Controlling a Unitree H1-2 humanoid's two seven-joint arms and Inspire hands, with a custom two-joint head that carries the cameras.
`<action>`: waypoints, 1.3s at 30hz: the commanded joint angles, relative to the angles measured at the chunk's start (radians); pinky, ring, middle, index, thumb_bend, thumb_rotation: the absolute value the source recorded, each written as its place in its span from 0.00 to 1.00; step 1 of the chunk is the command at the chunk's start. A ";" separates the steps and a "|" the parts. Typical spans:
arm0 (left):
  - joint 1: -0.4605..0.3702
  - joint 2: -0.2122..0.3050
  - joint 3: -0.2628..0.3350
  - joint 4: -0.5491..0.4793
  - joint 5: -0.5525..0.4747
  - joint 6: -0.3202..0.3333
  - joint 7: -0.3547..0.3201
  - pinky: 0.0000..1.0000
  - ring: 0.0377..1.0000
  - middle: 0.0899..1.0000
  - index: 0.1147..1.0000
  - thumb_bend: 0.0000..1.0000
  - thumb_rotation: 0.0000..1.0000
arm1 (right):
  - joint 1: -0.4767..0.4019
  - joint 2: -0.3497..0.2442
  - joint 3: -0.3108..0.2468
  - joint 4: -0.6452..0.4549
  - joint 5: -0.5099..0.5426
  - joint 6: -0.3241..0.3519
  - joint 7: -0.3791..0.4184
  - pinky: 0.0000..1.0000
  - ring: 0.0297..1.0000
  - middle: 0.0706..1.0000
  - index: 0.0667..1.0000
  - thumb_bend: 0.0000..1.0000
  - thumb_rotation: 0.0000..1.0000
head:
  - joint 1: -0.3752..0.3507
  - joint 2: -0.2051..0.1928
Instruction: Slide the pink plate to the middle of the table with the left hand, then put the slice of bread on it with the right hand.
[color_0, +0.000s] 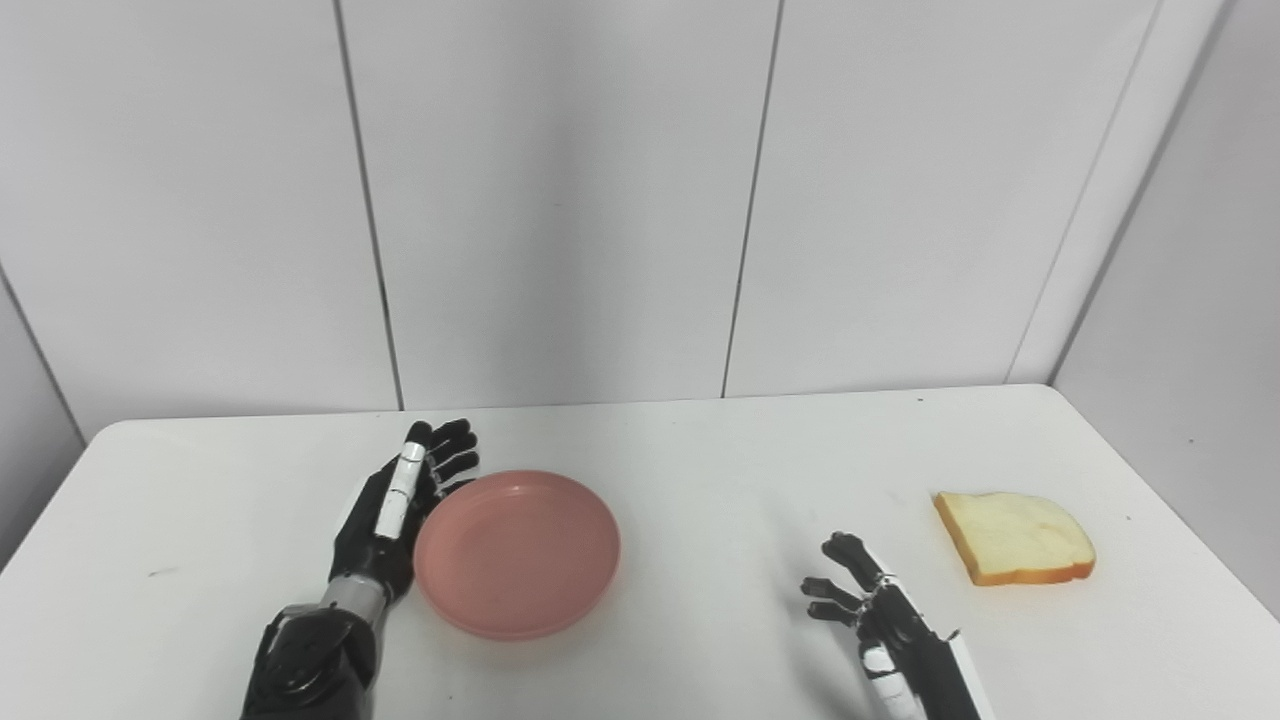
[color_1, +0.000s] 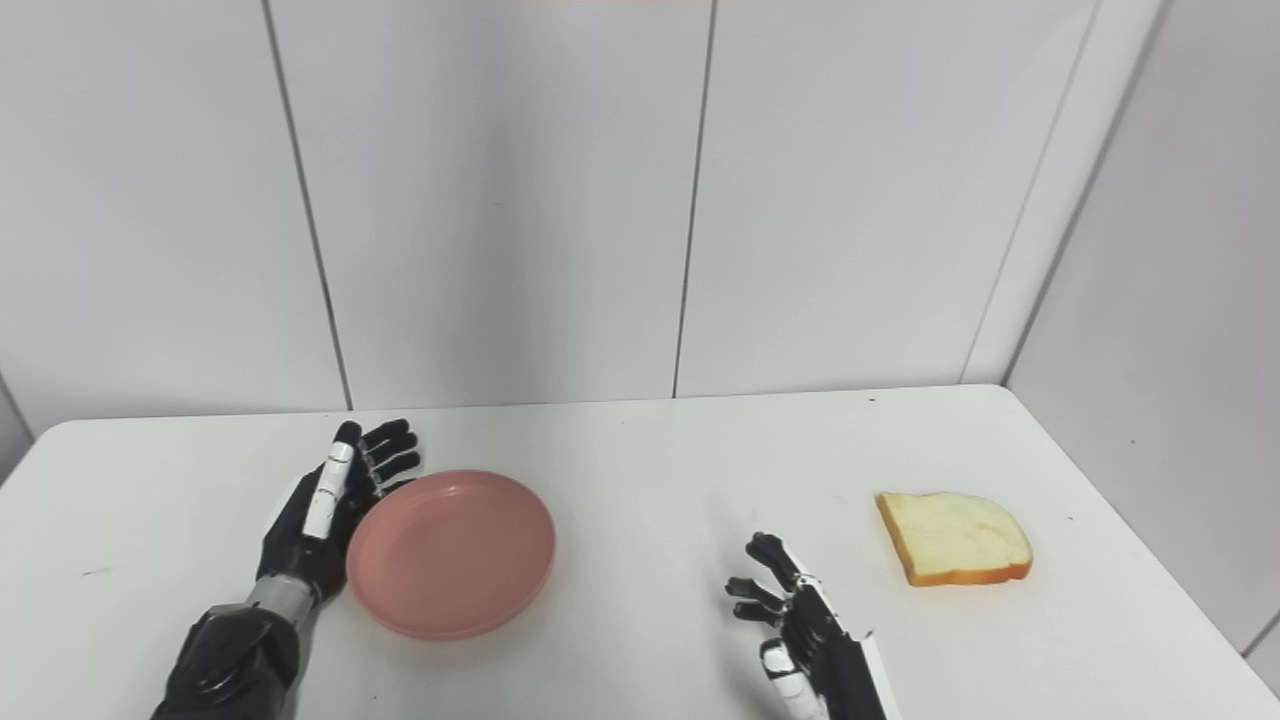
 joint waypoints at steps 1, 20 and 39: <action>-0.001 -0.015 0.000 -0.005 -0.012 0.028 -0.014 0.74 0.81 0.77 0.66 0.80 0.85 | 0.045 0.102 0.059 0.062 -0.007 0.039 -0.017 0.73 0.76 0.89 0.87 0.86 0.91 | -0.010 0.004; 0.012 -0.083 0.012 -0.021 -0.034 0.072 -0.010 0.74 0.81 0.78 0.67 0.84 0.85 | 0.033 0.124 0.130 0.026 -0.086 0.077 -0.088 0.75 0.79 0.92 0.92 0.79 1.00 | -0.092 0.029; 0.012 -0.110 0.015 -0.009 -0.030 0.074 -0.006 0.74 0.83 0.79 0.69 0.83 0.85 | 0.032 0.120 0.123 -0.030 -0.158 0.068 -0.155 0.74 0.79 0.92 0.92 0.80 1.00 | -0.187 0.039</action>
